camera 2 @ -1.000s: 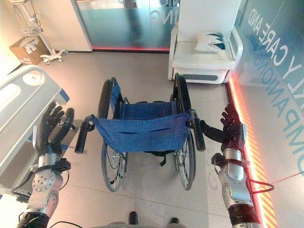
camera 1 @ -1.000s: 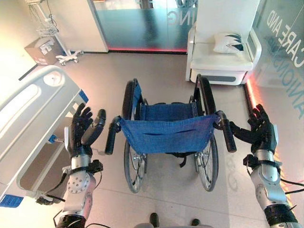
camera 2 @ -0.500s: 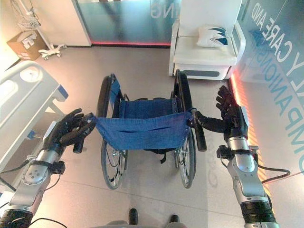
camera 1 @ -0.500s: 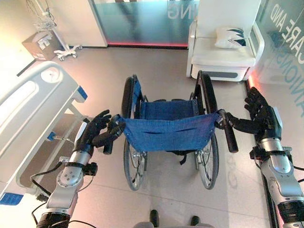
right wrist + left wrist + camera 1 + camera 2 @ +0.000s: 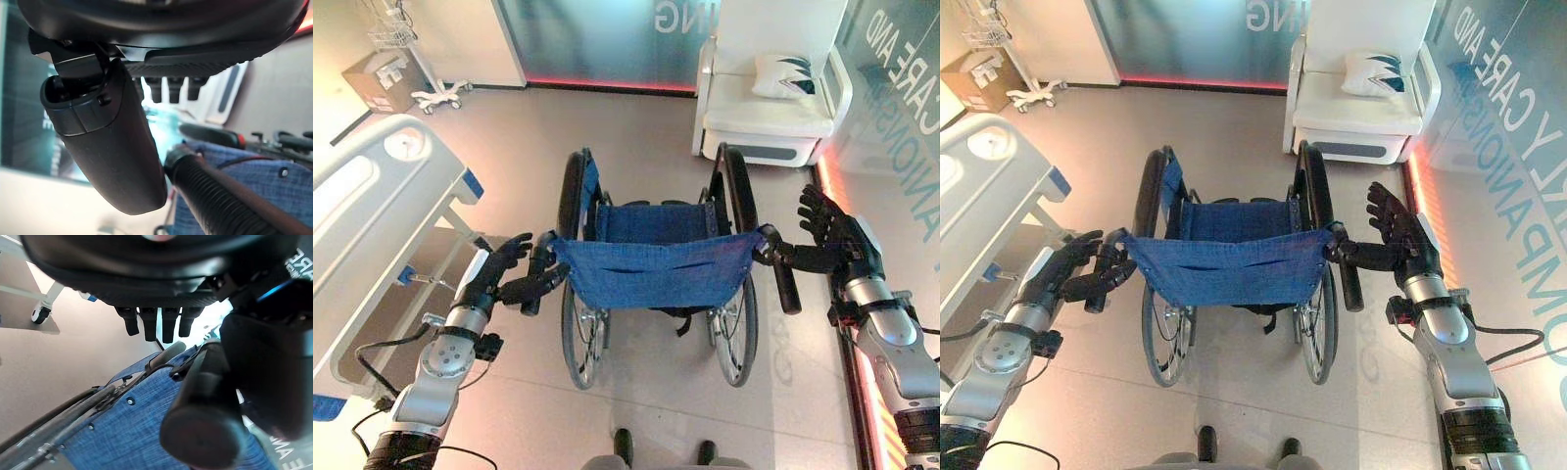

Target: Push the wheelchair next to the bed

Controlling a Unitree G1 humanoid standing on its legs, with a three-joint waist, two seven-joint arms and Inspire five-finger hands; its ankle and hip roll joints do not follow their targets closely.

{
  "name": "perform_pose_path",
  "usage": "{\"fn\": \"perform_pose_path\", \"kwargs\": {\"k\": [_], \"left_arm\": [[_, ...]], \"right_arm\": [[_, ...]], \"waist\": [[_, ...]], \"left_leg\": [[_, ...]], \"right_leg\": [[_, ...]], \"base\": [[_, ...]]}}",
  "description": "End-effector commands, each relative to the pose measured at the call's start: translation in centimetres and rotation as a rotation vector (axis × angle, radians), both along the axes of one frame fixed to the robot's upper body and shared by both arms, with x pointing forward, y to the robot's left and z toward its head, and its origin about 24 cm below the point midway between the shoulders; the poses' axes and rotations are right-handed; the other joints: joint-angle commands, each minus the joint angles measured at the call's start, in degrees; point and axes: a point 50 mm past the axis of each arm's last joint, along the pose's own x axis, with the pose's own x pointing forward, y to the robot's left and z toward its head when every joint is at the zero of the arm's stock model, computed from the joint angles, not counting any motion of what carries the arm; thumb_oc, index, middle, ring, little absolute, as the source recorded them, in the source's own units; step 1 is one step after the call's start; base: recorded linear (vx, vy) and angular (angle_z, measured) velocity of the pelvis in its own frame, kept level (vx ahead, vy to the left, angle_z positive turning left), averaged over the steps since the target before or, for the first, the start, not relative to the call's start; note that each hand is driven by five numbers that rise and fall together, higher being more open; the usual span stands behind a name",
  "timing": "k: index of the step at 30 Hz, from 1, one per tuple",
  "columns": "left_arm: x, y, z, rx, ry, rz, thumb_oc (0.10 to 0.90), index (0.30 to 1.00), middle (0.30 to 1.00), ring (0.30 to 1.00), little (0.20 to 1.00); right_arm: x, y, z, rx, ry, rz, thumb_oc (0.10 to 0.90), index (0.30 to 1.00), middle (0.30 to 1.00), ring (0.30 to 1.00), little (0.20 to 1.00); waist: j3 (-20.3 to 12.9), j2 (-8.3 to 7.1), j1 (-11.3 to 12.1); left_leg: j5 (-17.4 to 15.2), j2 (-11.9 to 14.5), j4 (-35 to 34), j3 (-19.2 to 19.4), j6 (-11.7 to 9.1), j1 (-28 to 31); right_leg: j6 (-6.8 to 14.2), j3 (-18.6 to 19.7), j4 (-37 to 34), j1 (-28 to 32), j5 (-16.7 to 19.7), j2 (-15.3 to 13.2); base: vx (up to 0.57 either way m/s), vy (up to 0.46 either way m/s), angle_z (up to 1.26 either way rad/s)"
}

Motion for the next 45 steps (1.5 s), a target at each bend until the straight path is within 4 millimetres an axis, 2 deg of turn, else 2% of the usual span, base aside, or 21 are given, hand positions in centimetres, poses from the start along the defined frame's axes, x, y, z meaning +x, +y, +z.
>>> {"fn": "perform_pose_path", "kwargs": {"k": [1, 7, 11, 14, 18, 21, 29, 31, 35, 41, 45], "left_arm": [[3.2, 1.5, 5.7, 0.191, -0.159, 0.063, 0.8, 0.9, 0.9, 0.9, 0.9], [4.4, 2.6, 6.4, 0.249, -0.103, 0.127, 0.8, 0.9, 0.9, 0.9, 0.9], [5.0, 3.0, 6.9, 0.269, -0.068, 0.135, 0.8, 0.9, 0.9, 0.9, 0.9], [5.0, 3.2, 6.4, 0.272, -0.053, 0.138, 0.8, 0.9, 0.9, 0.9, 0.9], [4.7, 3.6, 5.9, 0.293, -0.017, 0.15, 0.8, 0.9, 0.9, 0.9, 0.9], [4.6, 4.2, 5.7, 0.334, 0.026, 0.17, 0.8, 0.9, 0.9, 0.9, 0.9], [4.9, 4.9, 6.1, 0.443, 0.163, 0.187, 0.8, 0.9, 0.9, 0.9, 0.9], [5.1, 4.7, 6.2, 0.465, 0.22, 0.17, 0.8, 0.9, 0.9, 0.9, 0.9], [5.1, 4.8, 6.3, 0.496, 0.304, 0.145, 0.8, 0.9, 0.9, 0.9, 0.9], [6.0, 4.2, 7.7, 0.564, 0.387, 0.078, 0.8, 0.9, 0.9, 0.9, 0.9], [6.8, 3.8, 8.8, 0.627, 0.438, 0.052, 0.8, 0.9, 0.9, 0.9, 0.9]], "right_arm": [[2.1, 0.7, 4.5, -0.178, -0.093, 0.036, 0.8, 0.9, 0.9, 0.9, 0.9], [3.4, 0.7, 3.8, -0.25, 0.057, 0.027, 0.8, 0.9, 0.9, 0.9, 0.9], [4.2, 1.9, 4.2, -0.142, 0.073, 0.107, 0.8, 0.9, 0.9, 0.9, 0.9], [4.3, 2.2, 3.9, -0.113, 0.079, 0.122, 0.8, 0.9, 0.9, 0.9, 0.9], [3.9, 1.1, 2.9, -0.217, 0.154, 0.073, 0.8, 0.9, 0.9, 0.9, 0.9], [3.7, -0.5, 2.5, -0.353, 0.224, -0.011, 0.8, 0.9, 0.9, 0.9, 0.9], [4.3, -2.6, 4.7, -0.564, 0.234, -0.258, 0.8, 0.9, 0.9, 0.9, 0.9], [4.4, -2.4, 5.3, -0.574, 0.207, -0.304, 0.8, 0.9, 0.9, 0.9, 0.9], [4.2, -2.0, 5.4, -0.575, 0.222, -0.319, 0.8, 0.9, 0.9, 0.9, 0.9], [4.6, -1.2, 4.8, -0.629, 0.355, -0.272, 0.8, 0.9, 0.9, 0.9, 0.9], [5.0, -1.3, 4.4, -0.642, 0.423, -0.301, 0.8, 0.9, 0.9, 0.9, 0.9]], "waist": [[-2.7, -1.87, 0.1], [-2.7, -2.17, -0.1], [-2.7, -2.49, 0.1], [-2.8, -2.62, 0.1], [-2.8, -2.66, 0.0], [-2.8, -2.82, -0.1], [-1.8, -2.8, 0.0], [-1.6, -2.65, -0.1], [-1.3, -2.35, -0.5], [-1.2, -1.89, -1.0], [-1.4, -1.75, -1.1]], "left_leg": [[-5.6, -2.6, 1.6, 2.3, 1.1, 3.6], [-5.6, -2.6, 2.0, 2.5, 1.1, 3.6], [-5.6, -2.6, 2.1, 2.5, 1.1, 3.6], [-5.8, -2.7, 2.2, 2.3, 1.2, 3.5], [-5.9, -2.8, 2.1, 2.3, 1.4, 3.6], [-6.0, -2.8, 2.3, 2.5, 1.5, 3.7], [-6.4, -2.7, 2.9, 2.7, 1.7, 3.5], [-6.5, -2.7, 2.9, 2.6, 1.8, 3.4], [-6.7, -2.8, 3.1, 2.6, 1.9, 3.3], [-6.8, -3.0, 3.5, 3.1, 2.0, 3.1], [-6.8, -3.1, 3.8, 3.4, 2.0, 3.0]], "right_leg": [[-0.2, 1.0, 2.3, -1.6, 0.9, 0.9], [-0.2, 1.2, 2.4, -1.6, 1.0, 1.0], [-0.4, 1.2, 2.5, -1.4, 1.0, 1.2], [-0.4, 1.3, 2.5, -1.4, 1.0, 1.2], [-0.3, 1.5, 2.6, -1.5, 1.0, 1.2], [-0.2, 1.7, 2.7, -1.5, 1.1, 1.3], [-0.2, 2.4, 3.0, -1.7, 0.9, 1.6], [-0.2, 2.8, 3.0, -1.8, 0.8, 1.8], [-0.3, 3.3, 3.1, -2.0, 0.8, 1.9], [-0.3, 3.8, 3.3, -2.3, 0.8, 2.0], [-0.3, 3.9, 3.3, -2.3, 0.9, 1.9]], "base": [[-0.02, -0.017, 0.03], [0.0, 0.0, 0.0], [0.0, 0.0, 0.0], [0.0, 0.0, 0.0], [0.0, 0.0, 0.0], [0.0, 0.0, 0.0], [0.0, 0.0, 0.0], [0.0, 0.0, 0.0], [-0.01, 0.004, -0.01], [0.0, 0.005, -0.02], [0.0, 0.002, -0.01]]}}
